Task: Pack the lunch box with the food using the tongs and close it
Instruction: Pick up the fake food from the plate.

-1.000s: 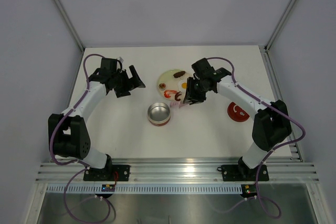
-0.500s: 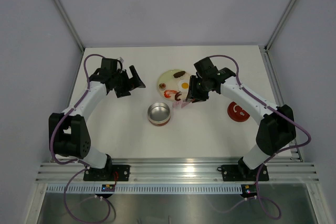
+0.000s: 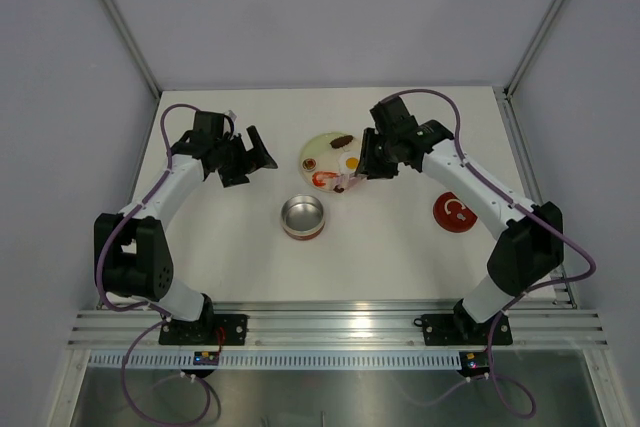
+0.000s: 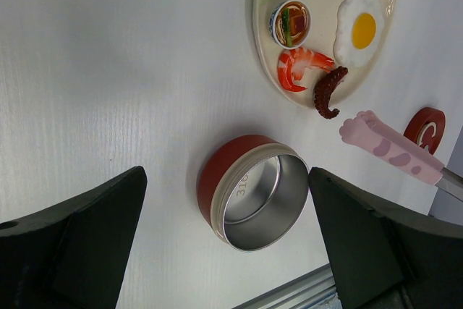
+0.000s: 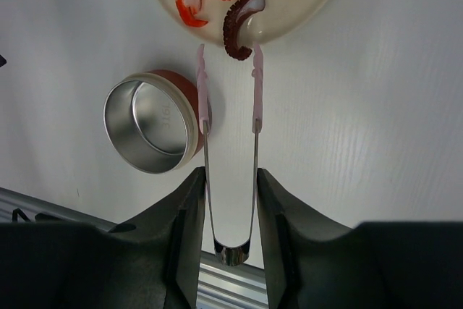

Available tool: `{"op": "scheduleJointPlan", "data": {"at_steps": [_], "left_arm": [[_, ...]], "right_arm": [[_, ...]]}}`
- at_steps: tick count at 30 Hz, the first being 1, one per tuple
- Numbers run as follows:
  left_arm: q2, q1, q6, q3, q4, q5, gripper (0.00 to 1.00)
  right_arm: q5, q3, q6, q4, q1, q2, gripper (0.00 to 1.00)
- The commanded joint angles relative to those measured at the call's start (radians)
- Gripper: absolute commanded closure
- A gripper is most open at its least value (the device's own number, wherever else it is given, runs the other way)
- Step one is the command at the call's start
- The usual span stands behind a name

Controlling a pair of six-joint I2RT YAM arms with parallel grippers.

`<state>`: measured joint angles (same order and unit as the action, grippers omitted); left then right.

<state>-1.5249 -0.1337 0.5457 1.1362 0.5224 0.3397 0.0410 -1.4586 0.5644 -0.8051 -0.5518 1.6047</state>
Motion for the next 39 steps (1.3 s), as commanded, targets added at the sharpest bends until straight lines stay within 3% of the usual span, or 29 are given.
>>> {"op": "scheduleJointPlan", "data": {"at_steps": [1, 30, 35, 39], "left_arm": [[0.005, -0.001, -0.013, 0.0, -0.022, 0.005, 0.01], [-0.017, -0.001, -0.01, -0.003, -0.03, 0.007, 0.01], [-0.015, -0.001, -0.01, -0.004, -0.03, 0.01, 0.01], [-0.017, -0.001, -0.012, -0.003, -0.027, 0.01, 0.01]], "right_arm": [[-0.035, -0.074, -0.014, 0.026, -0.008, 0.035, 0.61], [-0.023, -0.089, -0.028, 0.069, -0.026, 0.167, 0.62], [-0.029, -0.089, -0.031, 0.063, -0.028, 0.167, 0.7], [-0.033, -0.089, -0.032, 0.058, -0.03, 0.155, 0.81]]}}
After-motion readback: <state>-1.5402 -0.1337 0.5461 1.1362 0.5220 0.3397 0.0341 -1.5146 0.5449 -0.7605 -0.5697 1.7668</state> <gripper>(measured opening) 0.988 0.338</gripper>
